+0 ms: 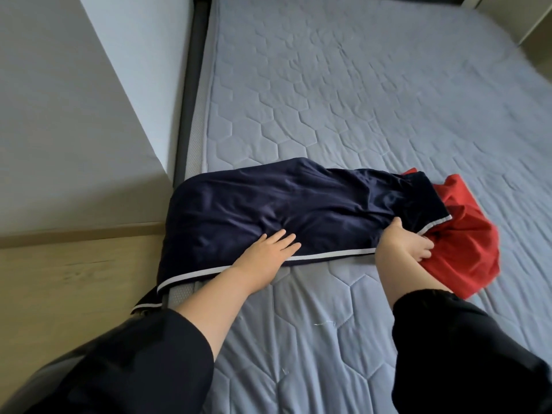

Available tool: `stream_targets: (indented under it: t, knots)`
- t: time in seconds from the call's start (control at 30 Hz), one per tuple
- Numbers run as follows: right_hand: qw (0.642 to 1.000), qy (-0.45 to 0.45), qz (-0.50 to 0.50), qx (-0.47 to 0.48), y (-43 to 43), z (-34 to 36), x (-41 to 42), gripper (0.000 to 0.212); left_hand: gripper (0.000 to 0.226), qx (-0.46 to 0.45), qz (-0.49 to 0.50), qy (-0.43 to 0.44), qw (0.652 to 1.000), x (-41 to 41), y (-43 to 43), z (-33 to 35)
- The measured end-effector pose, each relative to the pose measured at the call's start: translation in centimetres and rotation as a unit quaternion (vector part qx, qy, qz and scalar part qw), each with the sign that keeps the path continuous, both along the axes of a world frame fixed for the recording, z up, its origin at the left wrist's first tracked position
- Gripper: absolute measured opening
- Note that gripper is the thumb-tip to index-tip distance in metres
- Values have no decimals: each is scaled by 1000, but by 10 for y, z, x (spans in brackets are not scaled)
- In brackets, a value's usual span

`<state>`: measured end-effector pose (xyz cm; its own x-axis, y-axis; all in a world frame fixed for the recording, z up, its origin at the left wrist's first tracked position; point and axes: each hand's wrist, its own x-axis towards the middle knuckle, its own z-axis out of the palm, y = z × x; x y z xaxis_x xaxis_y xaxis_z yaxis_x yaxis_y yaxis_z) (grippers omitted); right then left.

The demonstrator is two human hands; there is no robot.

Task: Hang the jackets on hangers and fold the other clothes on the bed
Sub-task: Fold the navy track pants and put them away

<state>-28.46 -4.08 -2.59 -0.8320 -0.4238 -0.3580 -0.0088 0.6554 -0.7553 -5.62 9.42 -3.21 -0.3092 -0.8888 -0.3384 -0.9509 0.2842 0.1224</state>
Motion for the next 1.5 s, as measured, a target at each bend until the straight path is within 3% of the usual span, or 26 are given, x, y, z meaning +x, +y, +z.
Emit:
stream_targets:
  t: [0.07, 0.23, 0.33, 0.4, 0.47, 0.57, 0.63, 0.67, 0.73, 0.77, 0.8, 0.9, 0.93, 1.03, 1.07, 1.13, 1.2, 1.4, 1.5]
  knots:
    - [999, -14, 8, 28, -5, 4, -6, 72, 82, 6, 0, 11, 1000, 0, 2, 0]
    - [984, -112, 123, -61, -6, 15, -14, 41, 84, 25, 15, 18, 999, 0, 14, -11]
    - [985, -1, 133, -109, -8, 26, -1, 39, 75, 84, 78, 126, 985, 1, 9, -11]
    - [973, 86, 159, -143, -7, 35, 17, 35, 61, 113, 159, 264, 945, 3, 4, -5]
    - [943, 124, 241, -191, 2, 42, 39, 28, 50, 125, 280, 425, 852, 6, 1, 6]
    - [844, 204, 427, -251, 29, 38, 69, 26, 36, 118, 442, 623, 635, 22, -3, 21]
    - [711, 251, 584, -300, 48, 27, 81, 43, 43, 138, 487, 721, 473, 40, -5, 24]
    - [628, 293, 651, -310, 55, 18, 83, 51, 49, 141, 495, 752, 412, 51, -5, 23]
    - [466, 409, 728, -291, 63, 1, 81, 64, 59, 145, 503, 787, 327, 65, -4, 21]
    - [420, 449, 742, -267, 66, -5, 79, 72, 61, 153, 508, 787, 316, 67, -3, 19]
    - [408, 469, 745, -242, 68, -9, 77, 80, 59, 159, 514, 780, 320, 66, -2, 19]
    - [463, 478, 718, -204, 68, -7, 73, 93, 51, 152, 530, 751, 363, 55, -6, 17]
    - [470, 484, 709, -206, 67, -5, 71, 94, 55, 146, 536, 728, 401, 48, -8, 17]
    - [441, 500, 716, -208, 64, -5, 67, 85, 55, 72, 591, 589, 546, 24, -11, 16]
    - [443, 504, 711, -211, 62, -5, 64, 76, 45, 35, 612, 561, 556, 20, -11, 15]
    - [486, 498, 684, -219, 54, -5, 57, 52, 29, -13, 645, 561, 518, 24, -8, 18]
    - [524, 482, 666, -221, 47, -6, 49, 38, 32, -36, 661, 571, 485, 39, -6, 14]
    - [495, 396, 756, -162, 57, -11, 53, 33, 36, -18, 655, 531, 538, 60, 2, 12]
    - [474, 371, 768, -218, 57, 2, 55, 38, 36, -5, 643, 518, 564, 64, 1, 11]
